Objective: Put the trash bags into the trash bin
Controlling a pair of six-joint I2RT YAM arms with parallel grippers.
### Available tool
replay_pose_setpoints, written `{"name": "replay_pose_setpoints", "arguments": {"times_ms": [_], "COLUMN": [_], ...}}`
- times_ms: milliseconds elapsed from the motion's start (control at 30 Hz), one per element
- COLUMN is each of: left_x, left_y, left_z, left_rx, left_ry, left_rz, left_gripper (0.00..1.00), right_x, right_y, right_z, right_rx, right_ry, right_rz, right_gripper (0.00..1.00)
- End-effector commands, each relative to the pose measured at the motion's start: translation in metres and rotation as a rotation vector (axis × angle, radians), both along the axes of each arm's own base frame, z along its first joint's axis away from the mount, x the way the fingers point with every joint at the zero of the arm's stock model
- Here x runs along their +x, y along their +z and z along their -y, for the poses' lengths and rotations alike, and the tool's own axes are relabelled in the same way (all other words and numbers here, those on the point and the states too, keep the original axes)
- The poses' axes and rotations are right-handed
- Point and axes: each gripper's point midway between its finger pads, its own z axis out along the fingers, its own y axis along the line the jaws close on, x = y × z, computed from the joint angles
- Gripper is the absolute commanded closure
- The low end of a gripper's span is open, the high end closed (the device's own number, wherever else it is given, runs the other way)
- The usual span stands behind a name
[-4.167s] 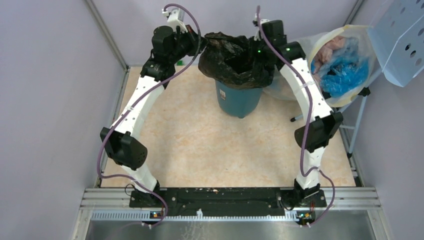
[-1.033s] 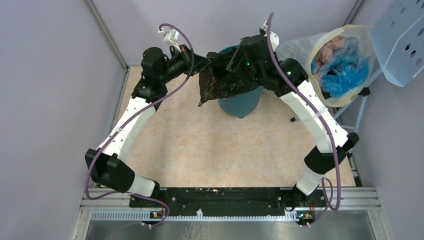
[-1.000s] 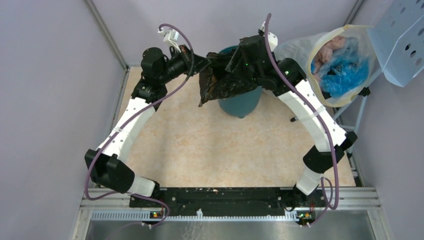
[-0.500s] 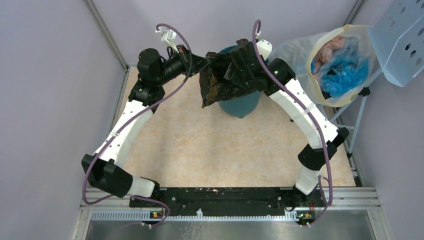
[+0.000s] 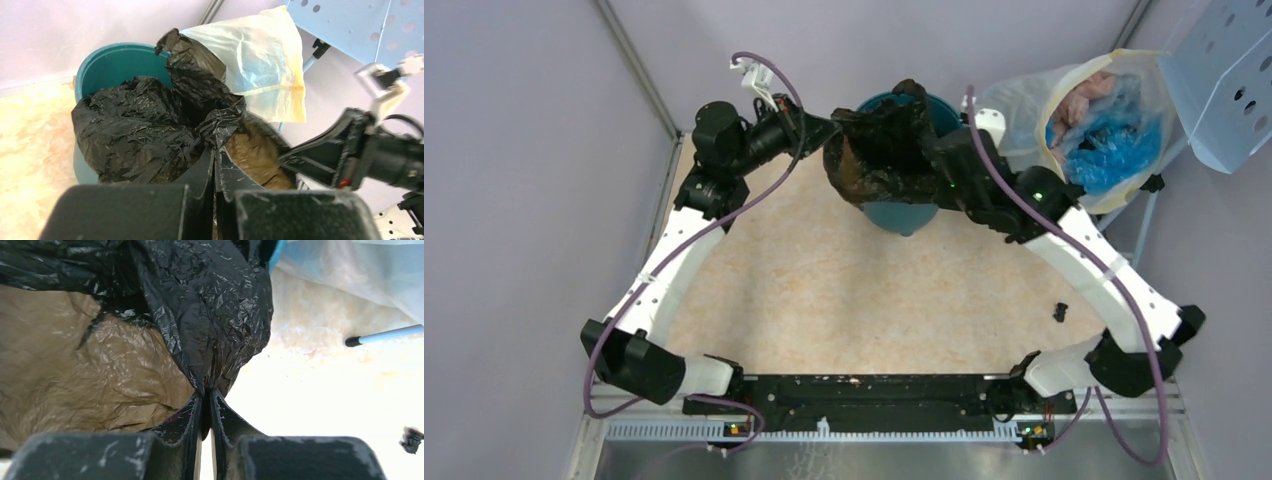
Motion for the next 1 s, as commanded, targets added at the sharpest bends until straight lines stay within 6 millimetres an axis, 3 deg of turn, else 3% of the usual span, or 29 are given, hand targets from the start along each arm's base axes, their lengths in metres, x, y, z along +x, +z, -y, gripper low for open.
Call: {"name": "replay_pose_setpoints", "arguments": {"times_ms": [0,133,467,600,667,733,967], "left_x": [-0.007,-0.010,-0.011,-0.007,-0.002,0.003,0.043], "left_y": [0.005,-0.016,-0.062,-0.058,-0.048,-0.032,0.019], "left_z": [-0.008,-0.015,-0.024,-0.022,-0.019,-0.017,0.005], "left_rx": [0.020,0.051,0.078,0.067,0.061,0.050,-0.021], "left_ry": [0.036,0.069,0.119,0.111,0.106,0.108,0.068], "left_rz": [0.049,0.009,-0.043,-0.034,-0.018,0.008,0.068], "left_gripper": [1.00,1.00,1.00,1.00,1.00,1.00,1.00], "right_x": [-0.008,-0.014,-0.005,0.004,0.009,0.015,0.062], "right_y": [0.034,0.018,-0.038,-0.022,-0.008,0.008,0.058], "right_z": [0.021,0.028,0.046,0.040,0.038,0.037,0.050], "right_rx": [0.023,-0.006,0.008,0.058,0.062,0.057,0.086], "right_ry": [0.027,0.062,0.116,0.156,0.159,0.154,0.089], "right_rz": [0.134,0.113,0.096,0.151,0.176,0.200,0.283], "right_gripper": [0.91,0.96,0.85,0.85,0.92,1.00,1.00]}}
